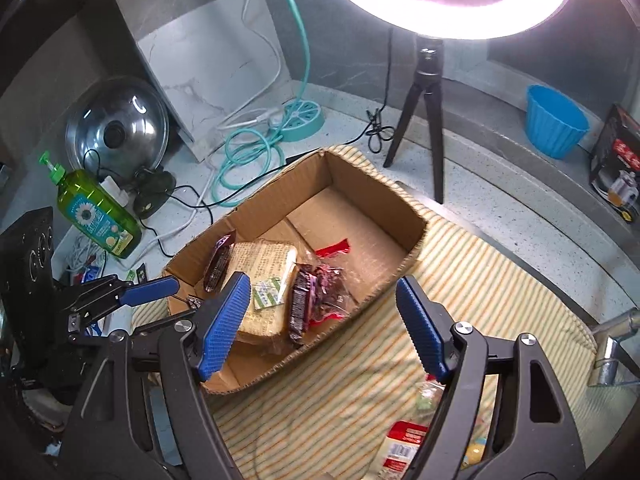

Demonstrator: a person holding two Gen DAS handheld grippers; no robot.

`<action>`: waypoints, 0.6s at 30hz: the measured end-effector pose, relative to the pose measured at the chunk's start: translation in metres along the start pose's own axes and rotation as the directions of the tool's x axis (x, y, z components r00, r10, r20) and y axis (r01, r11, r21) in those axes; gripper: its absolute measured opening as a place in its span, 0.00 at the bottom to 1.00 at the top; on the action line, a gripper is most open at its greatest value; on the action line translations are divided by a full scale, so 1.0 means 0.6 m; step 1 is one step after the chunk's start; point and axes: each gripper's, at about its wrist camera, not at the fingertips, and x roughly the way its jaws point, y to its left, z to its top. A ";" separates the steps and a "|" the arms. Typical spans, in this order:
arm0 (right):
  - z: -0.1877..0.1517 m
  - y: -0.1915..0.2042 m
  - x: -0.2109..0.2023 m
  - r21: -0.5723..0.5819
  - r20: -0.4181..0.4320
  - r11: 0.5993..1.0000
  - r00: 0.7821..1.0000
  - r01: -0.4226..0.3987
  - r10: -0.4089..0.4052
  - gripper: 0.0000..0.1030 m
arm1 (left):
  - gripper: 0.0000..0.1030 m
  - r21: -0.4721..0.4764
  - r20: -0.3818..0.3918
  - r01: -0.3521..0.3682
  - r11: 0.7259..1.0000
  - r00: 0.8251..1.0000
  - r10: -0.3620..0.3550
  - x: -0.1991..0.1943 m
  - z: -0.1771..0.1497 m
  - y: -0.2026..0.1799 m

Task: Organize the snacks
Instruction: 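Carry both snacks over the box and release them inside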

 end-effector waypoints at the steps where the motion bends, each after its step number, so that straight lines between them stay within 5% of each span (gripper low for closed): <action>1: -0.003 -0.005 -0.006 0.005 0.002 1.000 1.000 0.001 -0.001 0.75 | 0.50 -0.001 0.006 0.000 1.000 1.000 0.001 -0.002 -0.001 -0.003; 18: -0.082 -0.082 -0.184 0.086 0.083 0.989 0.988 0.123 -0.130 0.75 | 0.50 0.051 0.046 0.065 0.997 0.997 -0.068 -0.031 -0.003 -0.092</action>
